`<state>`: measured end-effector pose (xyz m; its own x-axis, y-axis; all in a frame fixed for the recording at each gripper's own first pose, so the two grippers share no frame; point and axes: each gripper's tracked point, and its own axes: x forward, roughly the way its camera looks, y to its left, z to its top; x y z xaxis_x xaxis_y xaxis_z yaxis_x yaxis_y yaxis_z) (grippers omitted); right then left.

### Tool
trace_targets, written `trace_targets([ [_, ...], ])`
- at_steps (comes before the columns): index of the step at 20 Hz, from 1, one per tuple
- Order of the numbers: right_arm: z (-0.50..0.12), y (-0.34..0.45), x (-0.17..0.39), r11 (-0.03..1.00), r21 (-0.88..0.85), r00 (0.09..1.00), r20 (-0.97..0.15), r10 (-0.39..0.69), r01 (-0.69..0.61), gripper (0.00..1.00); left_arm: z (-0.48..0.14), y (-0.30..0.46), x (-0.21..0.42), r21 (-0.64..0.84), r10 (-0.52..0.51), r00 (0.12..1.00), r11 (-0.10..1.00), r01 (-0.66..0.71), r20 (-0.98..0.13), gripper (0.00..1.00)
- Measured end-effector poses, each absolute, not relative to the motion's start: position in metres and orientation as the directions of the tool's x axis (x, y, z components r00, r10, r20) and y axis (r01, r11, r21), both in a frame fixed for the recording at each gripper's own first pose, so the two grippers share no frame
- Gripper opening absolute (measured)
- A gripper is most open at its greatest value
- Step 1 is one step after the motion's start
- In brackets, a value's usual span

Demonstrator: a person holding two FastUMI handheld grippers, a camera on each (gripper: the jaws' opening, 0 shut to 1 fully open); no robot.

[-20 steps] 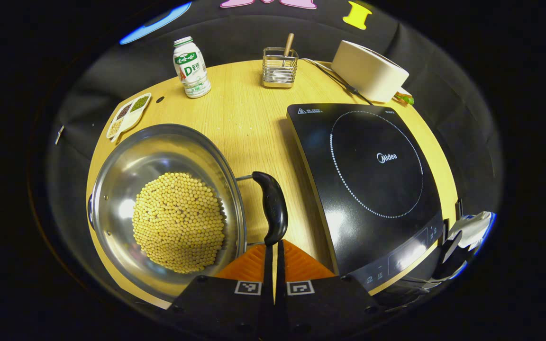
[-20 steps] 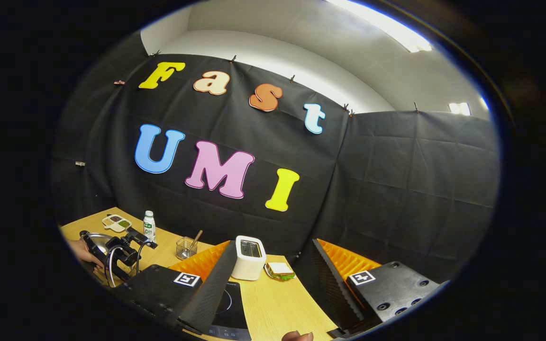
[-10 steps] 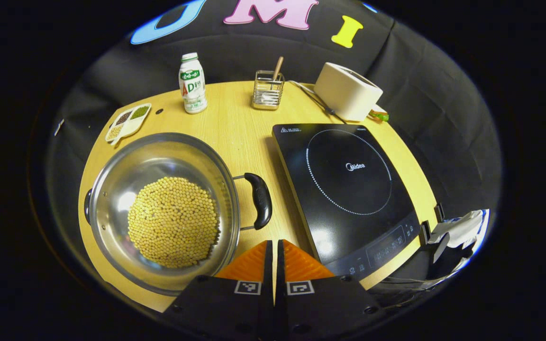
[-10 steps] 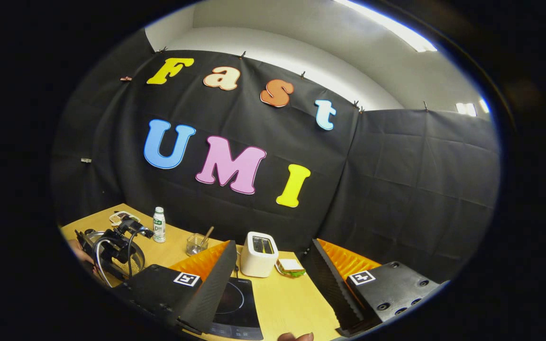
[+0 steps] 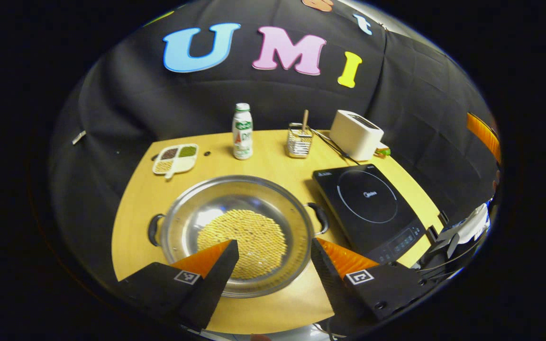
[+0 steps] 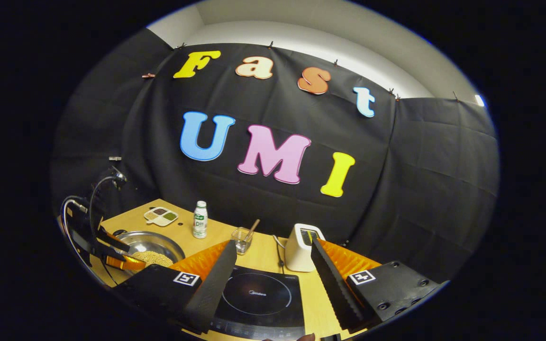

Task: First push the handle of the pot to place it horizontally, then grasp the pot with both hands and set it on the induction cooktop.

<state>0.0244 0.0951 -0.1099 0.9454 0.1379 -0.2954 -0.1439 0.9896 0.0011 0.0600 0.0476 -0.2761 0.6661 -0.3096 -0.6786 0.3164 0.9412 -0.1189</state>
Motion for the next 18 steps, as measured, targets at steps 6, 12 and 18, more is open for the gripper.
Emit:
trace_targets([
  [6,-0.155,0.187,0.03,0.948,0.137,0.853,-0.415,0.317,-0.286,0.98,-0.293,0.15,0.082,-0.073,-0.178,0.678,0.981,0.181,-0.713,0.95],
  [12,-0.217,0.249,0.039,0.919,0.254,0.735,-0.552,0.394,-0.301,0.99,-0.327,0.199,0.111,-0.044,-0.131,0.638,0.988,0.15,-0.759,0.95],
  [18,-0.304,0.284,0.036,0.918,0.302,0.59,-0.704,0.396,-0.256,0.99,-0.38,0.204,0.144,-0.067,-0.138,0.574,0.987,0.144,-0.807,0.95],
])
